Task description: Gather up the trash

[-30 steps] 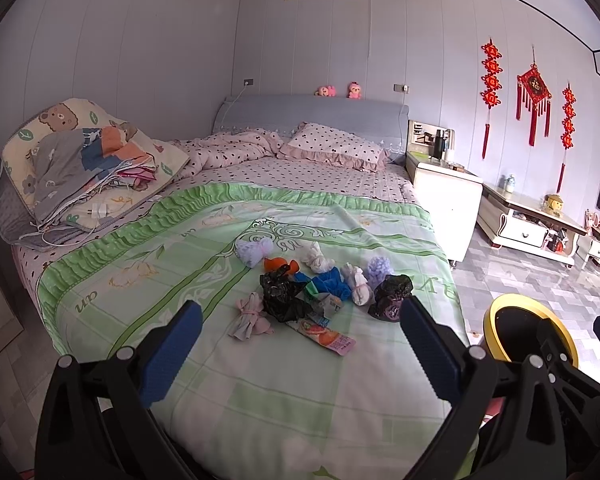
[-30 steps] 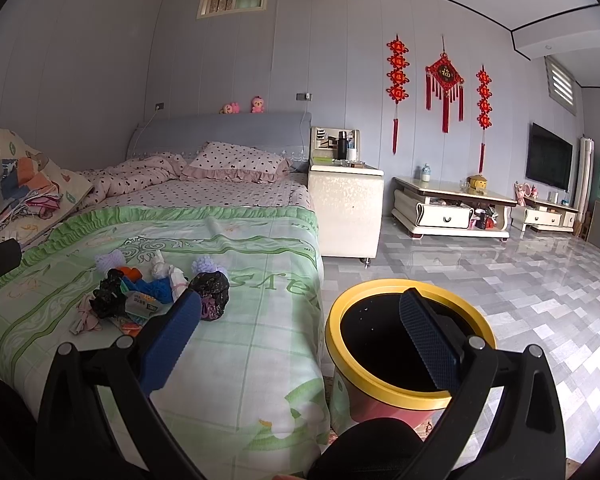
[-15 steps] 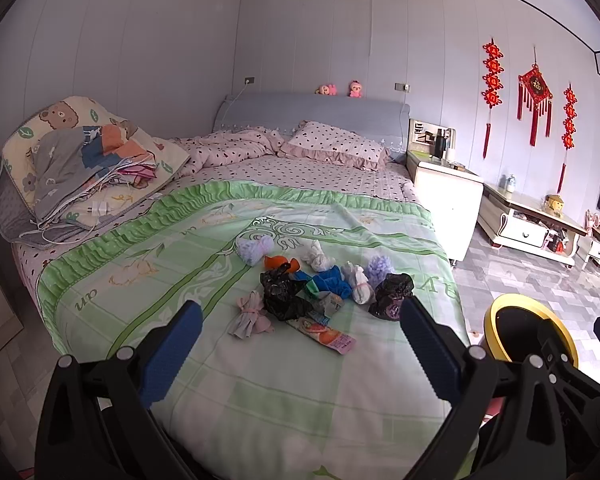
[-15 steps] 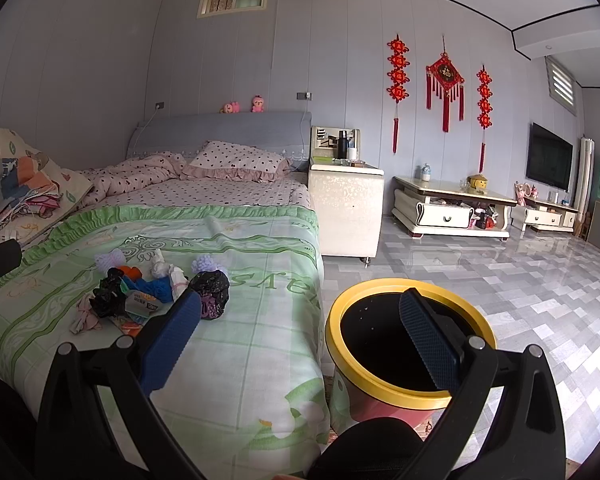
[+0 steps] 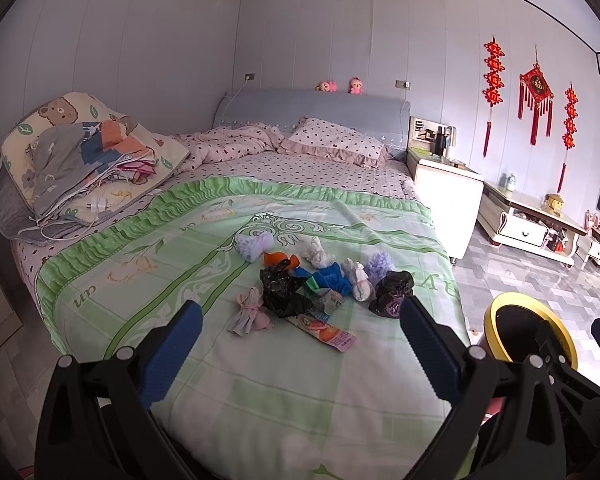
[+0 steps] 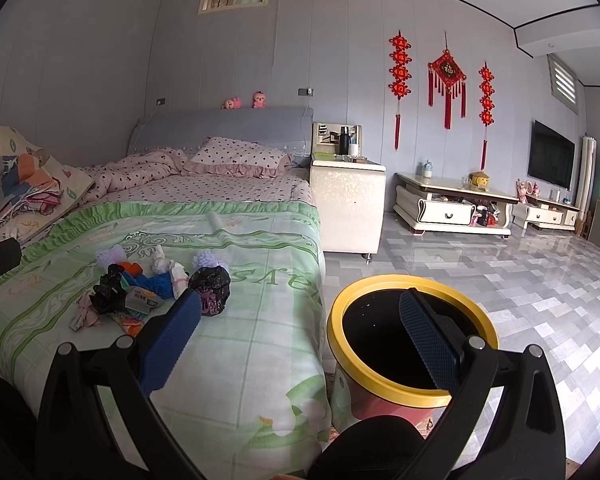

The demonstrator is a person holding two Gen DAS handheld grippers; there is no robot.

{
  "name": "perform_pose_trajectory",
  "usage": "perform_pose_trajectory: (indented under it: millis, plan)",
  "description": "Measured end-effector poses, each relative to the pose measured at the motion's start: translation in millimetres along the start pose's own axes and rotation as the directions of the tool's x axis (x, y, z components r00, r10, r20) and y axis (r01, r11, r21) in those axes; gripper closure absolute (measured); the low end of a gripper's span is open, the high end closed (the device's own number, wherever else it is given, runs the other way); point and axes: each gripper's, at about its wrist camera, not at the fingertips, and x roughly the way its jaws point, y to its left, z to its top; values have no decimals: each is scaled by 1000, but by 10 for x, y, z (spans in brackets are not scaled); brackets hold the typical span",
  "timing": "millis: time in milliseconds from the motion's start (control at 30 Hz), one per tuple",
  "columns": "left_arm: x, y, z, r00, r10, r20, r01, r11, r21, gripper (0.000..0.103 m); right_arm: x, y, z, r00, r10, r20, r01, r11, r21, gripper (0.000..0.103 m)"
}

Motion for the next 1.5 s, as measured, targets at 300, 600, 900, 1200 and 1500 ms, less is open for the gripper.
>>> perform_pose_trajectory:
  millis: [300, 600, 900, 1200, 1500]
  plan:
    - [50, 31, 31, 1000, 4, -22, -5, 1000, -10, 8, 54, -8, 12, 1000, 6, -20, -6, 1000, 7, 8]
    - [206, 102, 92, 998, 34, -45, -35, 999, -11, 8, 210, -4, 87, 999, 14, -49, -14, 1000, 13, 8]
    - [555, 356, 258, 995, 67, -67, -69, 997, -18, 8, 511, 126, 243, 991, 113, -71, -117, 992, -54, 8]
    - [1269, 729, 569, 987, 51, -151, -59, 997, -51, 8, 1305, 459, 372, 949, 221, -226, -241, 968, -64, 8]
    - [2216, 1020, 774, 964, 105, -242, -113, 993, -20, 8, 2145, 910, 296, 888, 273, -370, -310, 950, -43, 8]
